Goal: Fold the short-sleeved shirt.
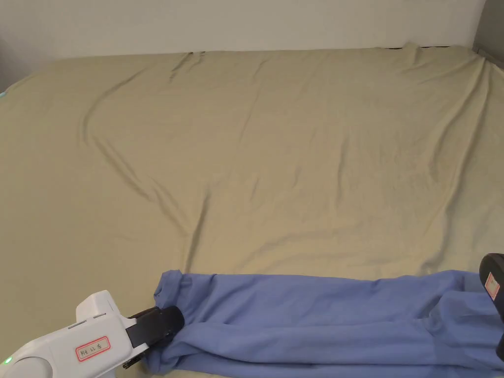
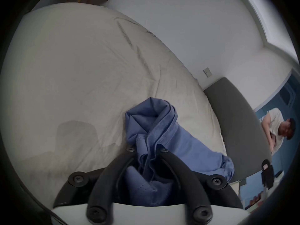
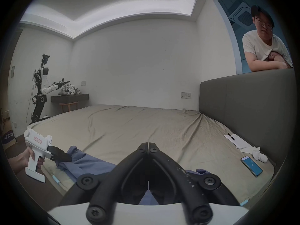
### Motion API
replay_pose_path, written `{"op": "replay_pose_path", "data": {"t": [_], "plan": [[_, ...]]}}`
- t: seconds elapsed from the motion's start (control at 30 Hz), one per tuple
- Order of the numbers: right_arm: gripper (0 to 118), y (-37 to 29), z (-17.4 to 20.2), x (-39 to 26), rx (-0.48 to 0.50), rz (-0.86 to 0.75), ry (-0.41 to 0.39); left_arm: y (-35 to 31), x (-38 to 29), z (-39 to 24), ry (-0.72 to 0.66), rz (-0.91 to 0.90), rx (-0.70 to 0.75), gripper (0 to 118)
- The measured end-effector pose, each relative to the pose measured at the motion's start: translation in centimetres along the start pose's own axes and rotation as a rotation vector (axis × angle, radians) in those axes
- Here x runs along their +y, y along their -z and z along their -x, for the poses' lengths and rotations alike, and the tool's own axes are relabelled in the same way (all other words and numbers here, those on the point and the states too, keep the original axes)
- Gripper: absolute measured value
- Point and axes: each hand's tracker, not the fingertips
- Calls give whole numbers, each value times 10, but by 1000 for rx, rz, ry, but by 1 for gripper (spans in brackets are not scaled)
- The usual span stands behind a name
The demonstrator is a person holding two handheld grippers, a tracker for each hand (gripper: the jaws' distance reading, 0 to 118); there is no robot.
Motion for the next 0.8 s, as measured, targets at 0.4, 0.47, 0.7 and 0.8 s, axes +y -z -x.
{"op": "replay_pose_path", "data": {"t": [0.4,0.47,0.7,0.8], "plan": [[2,-6,-5,-13,2,26,22,-32,10,-43,136,5,117,17],[2,-7,-6,-13,-5,26,19,-36,14,-57,149,36,174,17],[2,-16,-19,-12,-40,9,20,-53,-8,-161,501,-89,264,17],[2,-21,-29,-12,-59,1,36,-38,-34,-209,680,-117,301,16]]}}
